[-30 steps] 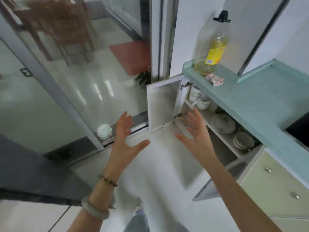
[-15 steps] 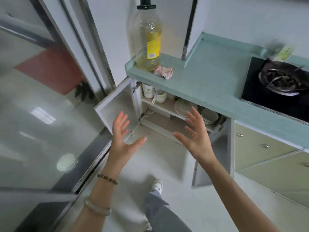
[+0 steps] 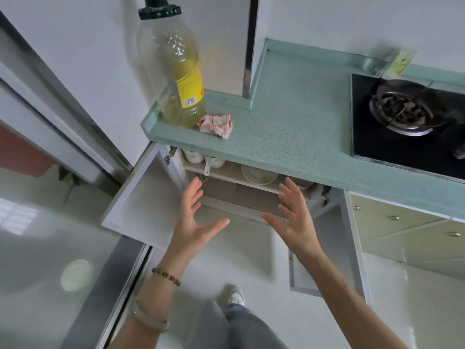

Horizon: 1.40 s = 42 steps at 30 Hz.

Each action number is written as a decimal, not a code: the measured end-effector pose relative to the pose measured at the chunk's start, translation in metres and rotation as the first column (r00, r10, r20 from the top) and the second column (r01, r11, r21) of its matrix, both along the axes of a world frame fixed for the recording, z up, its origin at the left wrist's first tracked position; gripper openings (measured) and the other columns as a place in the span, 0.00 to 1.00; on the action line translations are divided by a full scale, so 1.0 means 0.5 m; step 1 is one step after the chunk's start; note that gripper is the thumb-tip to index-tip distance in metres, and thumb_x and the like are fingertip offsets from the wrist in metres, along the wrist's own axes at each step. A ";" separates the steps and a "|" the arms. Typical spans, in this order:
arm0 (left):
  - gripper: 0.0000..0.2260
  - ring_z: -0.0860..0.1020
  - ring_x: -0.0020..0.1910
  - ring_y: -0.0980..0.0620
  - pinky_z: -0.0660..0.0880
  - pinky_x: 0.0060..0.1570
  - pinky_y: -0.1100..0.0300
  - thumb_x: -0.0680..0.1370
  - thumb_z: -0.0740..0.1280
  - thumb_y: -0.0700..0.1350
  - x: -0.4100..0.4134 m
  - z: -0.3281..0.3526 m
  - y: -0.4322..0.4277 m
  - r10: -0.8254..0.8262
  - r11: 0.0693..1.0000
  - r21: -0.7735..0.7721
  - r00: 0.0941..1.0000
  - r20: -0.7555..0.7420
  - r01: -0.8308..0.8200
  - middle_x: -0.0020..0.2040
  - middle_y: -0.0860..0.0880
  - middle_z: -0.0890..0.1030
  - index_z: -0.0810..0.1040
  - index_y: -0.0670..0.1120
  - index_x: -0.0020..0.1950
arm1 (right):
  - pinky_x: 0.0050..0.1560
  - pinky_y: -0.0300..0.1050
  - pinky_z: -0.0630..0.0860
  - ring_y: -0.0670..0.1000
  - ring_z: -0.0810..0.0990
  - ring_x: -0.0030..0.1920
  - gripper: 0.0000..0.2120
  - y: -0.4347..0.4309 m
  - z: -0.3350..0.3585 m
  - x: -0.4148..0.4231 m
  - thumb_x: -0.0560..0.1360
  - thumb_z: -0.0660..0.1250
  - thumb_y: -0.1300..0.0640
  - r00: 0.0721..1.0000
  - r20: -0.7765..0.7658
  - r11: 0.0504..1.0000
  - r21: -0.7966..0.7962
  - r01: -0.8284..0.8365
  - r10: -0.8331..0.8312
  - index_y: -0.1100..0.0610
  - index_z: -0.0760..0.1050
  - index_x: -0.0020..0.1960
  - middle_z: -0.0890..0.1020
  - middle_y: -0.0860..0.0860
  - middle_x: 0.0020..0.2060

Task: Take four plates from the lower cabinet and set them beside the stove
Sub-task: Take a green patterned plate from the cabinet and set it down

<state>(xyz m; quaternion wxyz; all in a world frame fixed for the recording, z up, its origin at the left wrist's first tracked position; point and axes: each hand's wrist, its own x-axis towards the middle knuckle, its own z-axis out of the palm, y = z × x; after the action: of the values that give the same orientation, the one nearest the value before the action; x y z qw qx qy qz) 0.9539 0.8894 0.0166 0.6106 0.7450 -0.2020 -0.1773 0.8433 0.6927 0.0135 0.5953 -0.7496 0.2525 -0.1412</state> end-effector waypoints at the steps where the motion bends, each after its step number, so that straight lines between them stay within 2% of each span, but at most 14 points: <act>1: 0.43 0.64 0.72 0.63 0.61 0.73 0.58 0.64 0.76 0.54 0.016 -0.009 -0.006 -0.015 1.000 0.012 1.000 -0.016 0.015 0.75 0.57 0.63 0.58 0.56 0.75 | 0.68 0.46 0.69 0.41 0.69 0.68 0.41 -0.003 -0.005 0.013 0.69 0.75 0.60 1.000 -0.010 1.000 0.000 0.009 -0.009 0.48 0.58 0.75 0.70 0.44 0.69; 3: 0.43 0.64 0.72 0.63 0.61 0.73 0.57 0.64 0.76 0.54 0.052 -0.027 -0.019 -0.036 0.999 0.031 0.998 -0.042 0.037 0.75 0.58 0.63 0.59 0.55 0.75 | 0.68 0.44 0.69 0.40 0.69 0.68 0.40 -0.010 -0.013 0.036 0.69 0.75 0.60 0.999 -0.025 0.999 0.003 0.037 -0.036 0.48 0.58 0.75 0.70 0.43 0.68; 7: 0.41 0.64 0.72 0.63 0.62 0.73 0.57 0.65 0.76 0.56 0.140 -0.052 -0.053 -0.131 0.988 0.076 0.991 -0.030 0.133 0.74 0.60 0.63 0.58 0.61 0.73 | 0.68 0.46 0.69 0.43 0.70 0.68 0.40 -0.033 -0.029 0.084 0.69 0.75 0.61 0.993 -0.031 0.993 0.012 0.114 -0.114 0.48 0.59 0.75 0.71 0.45 0.69; 11: 0.43 0.64 0.72 0.61 0.62 0.73 0.57 0.65 0.76 0.55 0.243 -0.080 -0.094 -0.203 0.975 0.092 0.979 -0.022 0.204 0.74 0.58 0.64 0.58 0.56 0.75 | 0.68 0.47 0.69 0.42 0.71 0.67 0.39 -0.055 -0.055 0.140 0.69 0.75 0.62 0.974 -0.042 0.974 0.018 0.224 -0.223 0.48 0.60 0.74 0.71 0.44 0.68; 14: 0.42 0.66 0.72 0.60 0.63 0.72 0.55 0.65 0.76 0.55 0.306 -0.101 -0.128 -0.240 0.966 0.088 0.970 -0.032 0.242 0.74 0.56 0.65 0.59 0.55 0.75 | 0.68 0.48 0.70 0.41 0.71 0.66 0.39 -0.076 -0.071 0.189 0.69 0.75 0.63 0.957 -0.048 0.957 0.022 0.288 -0.287 0.49 0.61 0.74 0.71 0.43 0.67; 20: 0.42 0.66 0.71 0.61 0.63 0.71 0.58 0.66 0.76 0.55 0.381 -0.110 -0.192 -0.305 0.950 0.065 0.952 -0.033 0.307 0.75 0.57 0.65 0.58 0.56 0.75 | 0.66 0.44 0.70 0.42 0.71 0.66 0.39 -0.124 -0.065 0.269 0.69 0.76 0.60 0.933 -0.011 0.933 0.006 0.360 -0.360 0.49 0.60 0.74 0.71 0.43 0.67; 24: 0.43 0.66 0.71 0.60 0.64 0.70 0.59 0.66 0.76 0.54 0.389 -0.114 -0.218 -0.312 0.949 0.044 0.950 -0.020 0.312 0.75 0.57 0.64 0.58 0.54 0.76 | 0.66 0.43 0.70 0.39 0.70 0.67 0.39 -0.143 -0.070 0.280 0.69 0.75 0.60 0.933 0.004 0.933 -0.014 0.360 -0.360 0.49 0.60 0.74 0.70 0.43 0.68; 30: 0.41 0.66 0.72 0.59 0.64 0.71 0.55 0.68 0.75 0.53 0.343 -0.171 -0.216 -0.268 0.962 0.040 0.963 -0.016 0.269 0.75 0.55 0.66 0.59 0.53 0.76 | 0.65 0.41 0.70 0.42 0.72 0.66 0.38 -0.139 -0.143 0.235 0.69 0.75 0.58 0.943 -0.014 0.943 0.007 0.333 -0.333 0.49 0.61 0.74 0.71 0.42 0.66; 33: 0.39 0.67 0.72 0.57 0.65 0.72 0.52 0.67 0.75 0.52 0.303 -0.239 -0.208 -0.213 0.976 0.026 0.977 -0.028 0.214 0.73 0.53 0.68 0.62 0.53 0.74 | 0.66 0.40 0.69 0.41 0.72 0.66 0.36 -0.129 -0.211 0.200 0.70 0.75 0.59 0.947 -0.029 0.948 0.008 0.319 -0.319 0.49 0.62 0.73 0.71 0.40 0.67; 37: 0.37 0.67 0.71 0.58 0.64 0.71 0.56 0.66 0.75 0.52 0.260 -0.355 -0.200 -0.168 0.985 0.019 0.983 -0.074 0.170 0.72 0.56 0.68 0.62 0.57 0.71 | 0.66 0.39 0.68 0.41 0.72 0.65 0.33 -0.115 -0.317 0.172 0.70 0.75 0.59 0.950 -0.047 0.951 -0.024 0.308 -0.309 0.47 0.65 0.71 0.72 0.38 0.65; 40: 0.36 0.67 0.71 0.60 0.64 0.71 0.59 0.67 0.76 0.49 0.257 -0.448 -0.209 -0.176 0.983 0.033 0.981 -0.075 0.179 0.71 0.57 0.69 0.64 0.53 0.72 | 0.66 0.37 0.68 0.40 0.72 0.65 0.31 -0.117 -0.394 0.173 0.70 0.75 0.57 0.952 -0.041 0.953 -0.023 0.302 -0.303 0.45 0.66 0.69 0.73 0.37 0.64; 42: 0.34 0.67 0.71 0.61 0.64 0.71 0.58 0.68 0.76 0.48 0.266 -0.512 -0.225 -0.207 0.975 0.068 0.977 -0.058 0.210 0.70 0.58 0.70 0.66 0.51 0.72 | 0.67 0.39 0.68 0.39 0.72 0.65 0.29 -0.128 -0.453 0.185 0.70 0.74 0.56 0.955 -0.033 0.955 -0.027 0.294 -0.295 0.47 0.68 0.68 0.75 0.41 0.63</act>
<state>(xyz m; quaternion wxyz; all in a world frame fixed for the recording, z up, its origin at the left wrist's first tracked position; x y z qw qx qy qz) 1.0870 0.7770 -0.2392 0.5657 0.7369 -0.2570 -0.2664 0.9357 0.6289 -0.2131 0.5548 -0.7125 0.3706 -0.2173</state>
